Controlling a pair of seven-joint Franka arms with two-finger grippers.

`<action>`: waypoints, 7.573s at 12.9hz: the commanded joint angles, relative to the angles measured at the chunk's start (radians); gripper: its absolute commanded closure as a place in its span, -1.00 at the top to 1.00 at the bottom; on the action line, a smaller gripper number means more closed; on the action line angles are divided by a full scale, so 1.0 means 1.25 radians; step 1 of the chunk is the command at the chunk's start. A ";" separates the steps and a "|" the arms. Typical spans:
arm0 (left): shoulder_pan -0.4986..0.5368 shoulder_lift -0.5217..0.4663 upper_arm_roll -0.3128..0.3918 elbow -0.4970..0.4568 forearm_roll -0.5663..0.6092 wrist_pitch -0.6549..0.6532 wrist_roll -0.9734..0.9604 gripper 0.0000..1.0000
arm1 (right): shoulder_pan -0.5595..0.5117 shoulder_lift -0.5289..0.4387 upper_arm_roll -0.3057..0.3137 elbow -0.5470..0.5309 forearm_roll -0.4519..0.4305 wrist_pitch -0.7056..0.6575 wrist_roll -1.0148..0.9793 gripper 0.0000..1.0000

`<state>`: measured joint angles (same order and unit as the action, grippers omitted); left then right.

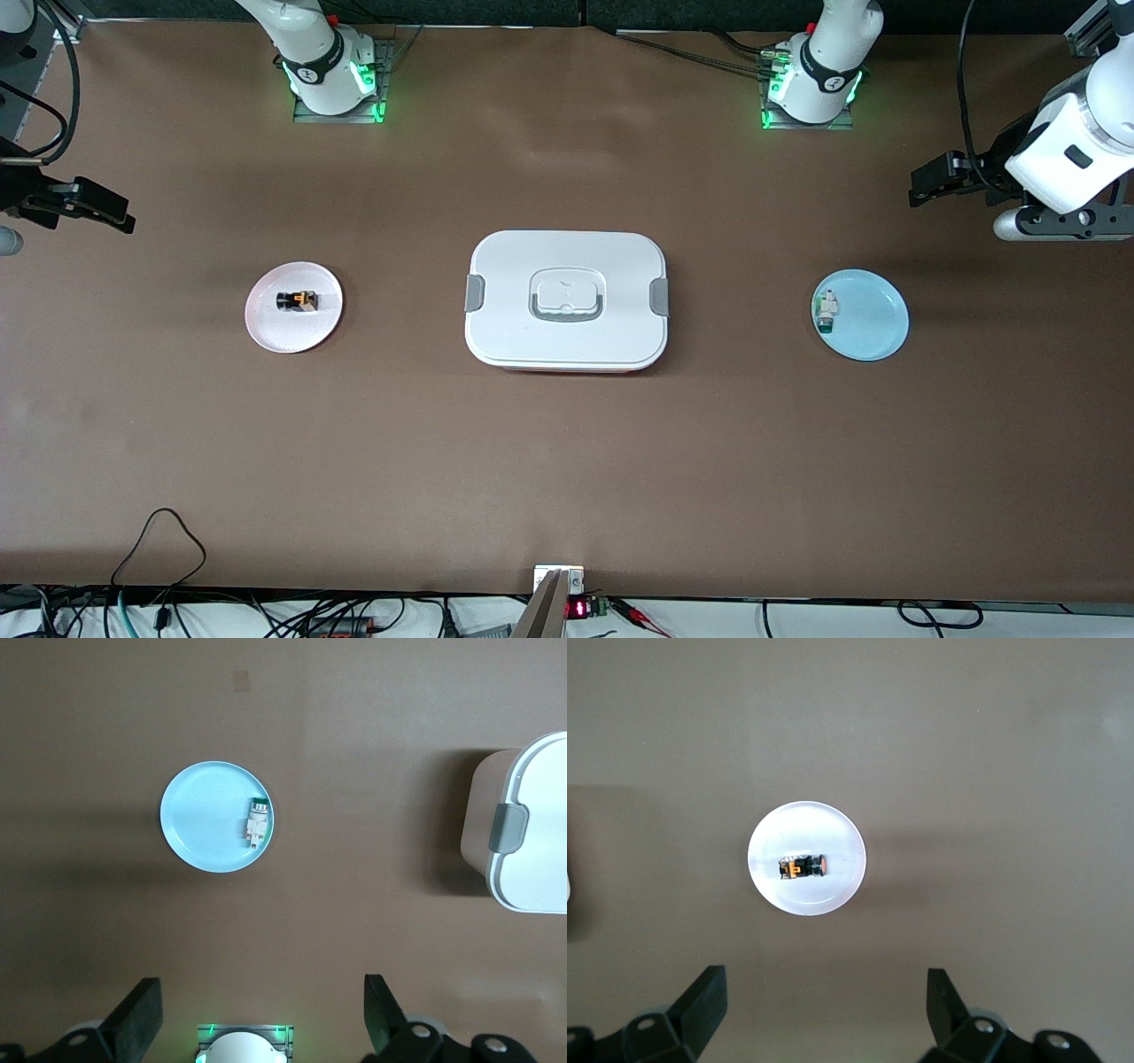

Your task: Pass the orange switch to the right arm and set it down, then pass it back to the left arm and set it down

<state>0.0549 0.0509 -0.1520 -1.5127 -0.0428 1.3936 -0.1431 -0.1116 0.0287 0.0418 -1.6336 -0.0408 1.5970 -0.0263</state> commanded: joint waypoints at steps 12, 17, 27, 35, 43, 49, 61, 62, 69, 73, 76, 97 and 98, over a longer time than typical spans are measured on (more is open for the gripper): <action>0.010 0.002 0.000 0.005 -0.015 0.002 0.011 1.00 | -0.003 0.069 0.006 0.017 0.017 -0.025 -0.002 1.00; 0.010 0.002 -0.001 0.006 -0.015 0.002 0.013 1.00 | 0.000 0.089 0.006 0.016 0.028 -0.025 -0.002 1.00; 0.011 0.002 0.000 0.005 -0.015 0.001 0.013 1.00 | 0.025 0.172 0.007 0.013 0.028 0.040 0.010 1.00; 0.011 0.002 0.000 0.005 -0.015 0.001 0.013 1.00 | 0.049 0.124 0.044 -0.216 -0.070 0.260 0.031 1.00; 0.011 0.002 0.000 0.005 -0.015 -0.001 0.013 1.00 | 0.049 0.140 0.064 -0.399 -0.142 0.486 0.037 1.00; 0.011 0.002 0.000 0.005 -0.015 -0.001 0.013 1.00 | 0.050 0.214 0.066 -0.399 -0.166 0.514 0.041 1.00; 0.011 0.003 0.000 0.005 -0.015 -0.001 0.022 1.00 | 0.049 0.312 0.066 -0.400 -0.207 0.596 0.118 1.00; 0.011 0.003 0.000 0.005 -0.015 -0.001 0.022 1.00 | 0.050 0.316 0.066 -0.404 -0.208 0.596 0.133 1.00; 0.026 0.003 0.000 0.005 -0.031 -0.002 0.021 1.00 | 0.041 0.323 0.066 -0.415 -0.208 0.599 0.127 1.00; 0.026 0.005 0.000 0.005 -0.030 -0.002 0.021 1.00 | 0.041 0.323 0.066 -0.422 -0.209 0.599 0.125 1.00; 0.025 0.005 0.000 0.005 -0.030 -0.003 0.019 1.00 | 0.026 0.323 0.066 -0.422 -0.208 0.601 0.101 0.59; 0.025 0.006 -0.004 0.006 -0.028 -0.004 0.008 1.00 | 0.022 0.086 0.248 -0.128 -0.029 0.301 -0.044 -0.52; 0.025 0.006 -0.004 0.006 -0.028 -0.004 0.007 1.00 | 0.022 0.083 0.259 -0.083 -0.015 0.268 -0.080 -0.52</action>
<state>0.0799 0.0580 -0.1520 -1.5132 -0.0619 1.3936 -0.1372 -0.0764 0.1250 0.3433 -1.8435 -0.1022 2.0132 -0.0605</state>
